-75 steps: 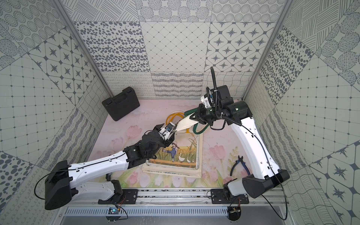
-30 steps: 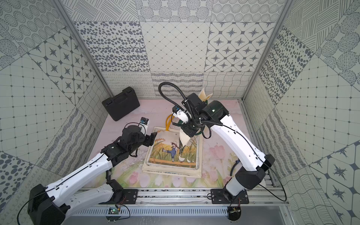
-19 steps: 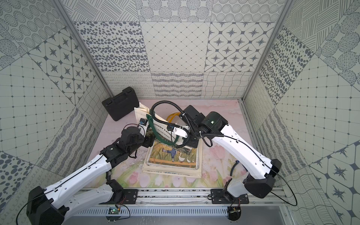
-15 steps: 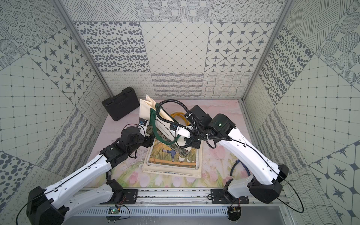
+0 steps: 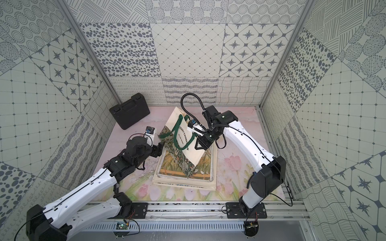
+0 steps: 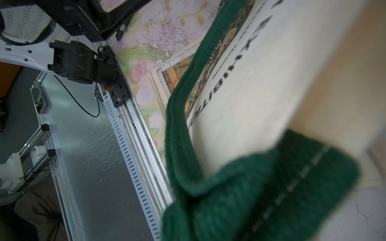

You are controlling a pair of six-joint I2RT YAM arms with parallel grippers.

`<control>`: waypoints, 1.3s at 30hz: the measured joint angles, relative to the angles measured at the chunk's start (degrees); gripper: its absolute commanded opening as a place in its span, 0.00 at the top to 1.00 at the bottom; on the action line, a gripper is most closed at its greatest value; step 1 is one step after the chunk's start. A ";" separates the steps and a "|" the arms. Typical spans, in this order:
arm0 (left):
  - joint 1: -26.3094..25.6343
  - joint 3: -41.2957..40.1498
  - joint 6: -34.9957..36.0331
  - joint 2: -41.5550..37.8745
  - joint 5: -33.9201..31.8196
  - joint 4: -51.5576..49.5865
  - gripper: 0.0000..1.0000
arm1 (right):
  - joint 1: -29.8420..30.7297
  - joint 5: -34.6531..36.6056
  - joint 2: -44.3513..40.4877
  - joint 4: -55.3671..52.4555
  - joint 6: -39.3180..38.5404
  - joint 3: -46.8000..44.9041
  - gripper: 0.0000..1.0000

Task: Put away the canvas bag
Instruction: Place the canvas bag at the center of the board.

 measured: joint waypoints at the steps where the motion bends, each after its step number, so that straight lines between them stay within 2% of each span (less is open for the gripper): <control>1: 0.02 0.00 0.00 0.00 -0.02 -0.02 0.21 | 0.00 -0.15 -0.02 0.31 0.55 -0.28 1.00; 11: 0.04 0.00 -0.09 1.25 0.04 0.02 0.21 | -1.99 -6.32 -0.94 8.15 12.76 -8.22 1.00; 16: 0.04 0.00 -0.15 1.25 0.04 0.00 0.21 | -2.43 -6.62 -1.88 14.14 19.61 -15.61 1.00; 20: 0.04 0.00 -0.15 1.29 0.07 0.04 0.21 | -5.03 -6.91 -6.12 17.81 24.68 -20.70 1.00; 24: 0.04 0.00 -0.15 1.75 0.22 0.07 0.21 | -7.04 -6.56 -9.31 19.54 26.93 -20.74 1.00; 30: 0.04 0.00 -0.15 2.08 0.26 0.02 0.21 | -7.54 -6.51 -8.57 22.84 29.20 -20.79 1.00; 39: 0.04 0.00 -0.17 1.79 0.26 0.07 0.21 | -8.68 -7.23 -11.21 33.57 35.47 -33.07 1.00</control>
